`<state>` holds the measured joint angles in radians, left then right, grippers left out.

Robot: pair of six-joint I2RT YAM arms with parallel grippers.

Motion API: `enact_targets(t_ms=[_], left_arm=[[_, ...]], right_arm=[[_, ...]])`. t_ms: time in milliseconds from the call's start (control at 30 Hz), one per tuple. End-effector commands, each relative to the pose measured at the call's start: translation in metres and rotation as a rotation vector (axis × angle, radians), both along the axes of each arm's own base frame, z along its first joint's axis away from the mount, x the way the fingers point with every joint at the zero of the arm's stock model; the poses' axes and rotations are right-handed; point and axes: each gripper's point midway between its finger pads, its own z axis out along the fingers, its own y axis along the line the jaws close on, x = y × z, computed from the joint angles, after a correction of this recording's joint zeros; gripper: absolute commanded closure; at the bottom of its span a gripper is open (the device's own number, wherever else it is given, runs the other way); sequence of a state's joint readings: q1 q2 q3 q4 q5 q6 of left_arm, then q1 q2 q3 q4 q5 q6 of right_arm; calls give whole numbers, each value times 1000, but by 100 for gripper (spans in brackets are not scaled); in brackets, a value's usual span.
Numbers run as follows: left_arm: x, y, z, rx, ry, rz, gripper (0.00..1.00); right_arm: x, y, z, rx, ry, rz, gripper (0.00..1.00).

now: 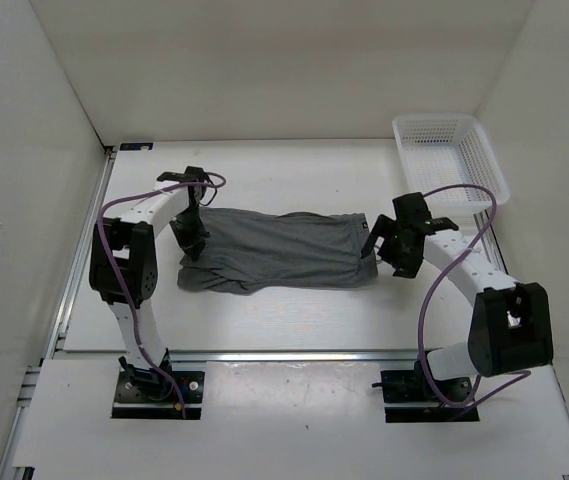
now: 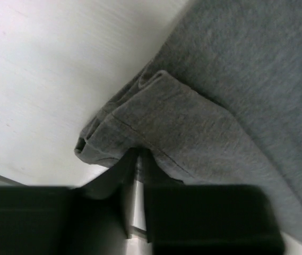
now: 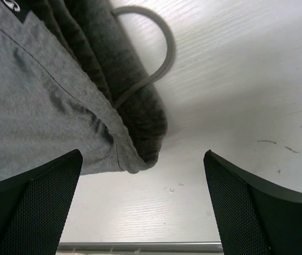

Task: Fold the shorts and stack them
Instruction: Fold the shorts

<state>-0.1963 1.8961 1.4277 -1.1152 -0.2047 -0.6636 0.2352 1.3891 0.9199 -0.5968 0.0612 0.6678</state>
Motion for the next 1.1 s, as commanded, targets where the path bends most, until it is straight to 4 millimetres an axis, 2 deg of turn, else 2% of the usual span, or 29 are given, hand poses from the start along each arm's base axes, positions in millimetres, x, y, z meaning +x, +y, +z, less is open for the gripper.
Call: enact_targets(t_ms=[0, 33, 133, 167, 200, 267, 300, 333, 533, 567, 600, 633, 700, 733, 767, 867, 933, 1067], left_arm=[[10, -6, 15, -2, -61, -38, 85], [10, -7, 14, -11, -59, -39, 90], [10, -7, 14, -11, -58, -48, 90], [10, -7, 18, -13, -70, -48, 90], [11, -7, 23, -15, -83, -48, 90], [12, -7, 30, -18, -97, -48, 90], [15, -8, 35, -22, -116, -48, 90], [14, -8, 38, -21, -113, -48, 90], [13, -1, 55, 8, -151, -53, 90], [14, 1, 55, 19, -153, -51, 83], [11, 2, 53, 21, -143, -52, 42], [11, 3, 50, 31, -135, -51, 23], [5, 9, 39, 31, -95, -33, 4], [8, 7, 33, 21, -86, -34, 0], [5, 10, 24, 17, -68, -33, 0], [4, 12, 8, -19, -34, -31, 0], [6, 8, -1, -59, -21, -33, 5], [8, 5, -1, -79, -26, -44, 35]], right_arm=[[3, 12, 2, 55, 10, 59, 0], [2, 13, 0, 61, 22, 63, 0], [4, 17, -11, 67, 44, 91, 17], [6, 21, -12, 84, 45, 98, 35], [4, 21, -16, 84, 55, 122, 49], [12, 27, -16, 97, 51, 149, 71], [15, 27, -16, 94, 51, 158, 92], [15, 27, -16, 93, 51, 158, 100], [26, 21, 5, 63, -31, 141, 100], [24, 21, 4, 61, -22, 140, 100], [24, 21, 4, 61, -22, 140, 100], [24, 21, 4, 61, -22, 140, 100], [24, 21, 4, 65, -20, 132, 100], [24, 21, 4, 65, -20, 132, 100], [21, 22, -2, 70, 1, 135, 100], [20, 22, -2, 70, 1, 135, 100], [19, 20, -3, 59, 8, 131, 100], [19, 19, -3, 59, 8, 131, 100]])
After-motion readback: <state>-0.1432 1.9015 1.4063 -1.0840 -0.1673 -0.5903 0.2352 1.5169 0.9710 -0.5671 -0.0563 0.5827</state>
